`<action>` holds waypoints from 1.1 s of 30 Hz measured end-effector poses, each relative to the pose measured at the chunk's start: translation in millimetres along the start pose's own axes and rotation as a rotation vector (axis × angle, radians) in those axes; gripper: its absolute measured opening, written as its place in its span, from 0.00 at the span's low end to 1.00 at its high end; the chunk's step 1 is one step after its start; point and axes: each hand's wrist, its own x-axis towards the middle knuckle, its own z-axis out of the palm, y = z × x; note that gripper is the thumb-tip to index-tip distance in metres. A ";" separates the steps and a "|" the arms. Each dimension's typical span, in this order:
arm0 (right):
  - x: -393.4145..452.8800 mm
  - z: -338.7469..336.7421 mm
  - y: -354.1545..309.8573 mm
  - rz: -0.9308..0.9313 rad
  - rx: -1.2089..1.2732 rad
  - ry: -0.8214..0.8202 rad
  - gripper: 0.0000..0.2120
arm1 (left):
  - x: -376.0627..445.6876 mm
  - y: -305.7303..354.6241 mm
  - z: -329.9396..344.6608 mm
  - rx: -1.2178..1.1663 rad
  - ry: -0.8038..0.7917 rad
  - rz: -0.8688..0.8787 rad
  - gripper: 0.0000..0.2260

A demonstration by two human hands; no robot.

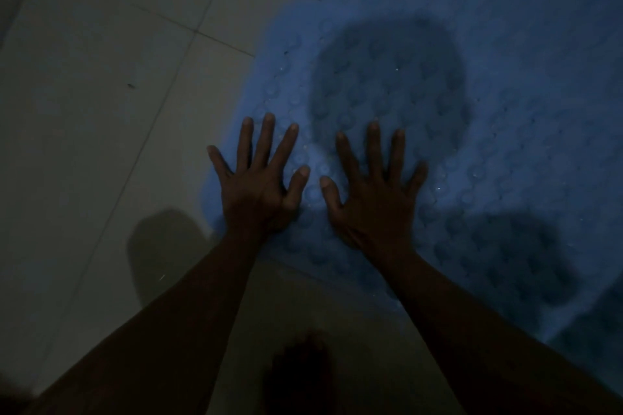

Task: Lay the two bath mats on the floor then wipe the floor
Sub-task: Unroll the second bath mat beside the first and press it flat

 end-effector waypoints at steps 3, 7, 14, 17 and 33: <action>0.0 2.7 0.7 -0.007 0.016 0.030 0.34 | 1.4 1.2 0.4 -0.014 -0.019 -0.028 0.28; -0.8 8.3 2.0 -0.019 0.023 0.046 0.34 | 2.1 -0.7 2.2 -0.056 -0.085 -0.026 0.27; -5.6 6.3 7.2 -0.034 0.064 0.054 0.31 | -0.5 3.2 -1.3 -0.032 -0.101 -0.002 0.26; -28.1 -3.1 34.1 0.063 0.089 0.081 0.30 | -8.5 25.1 -5.3 0.014 -0.074 -0.044 0.30; -200.7 -26.4 260.5 0.737 0.178 0.101 0.32 | -89.7 303.3 33.4 -0.012 -0.167 0.555 0.30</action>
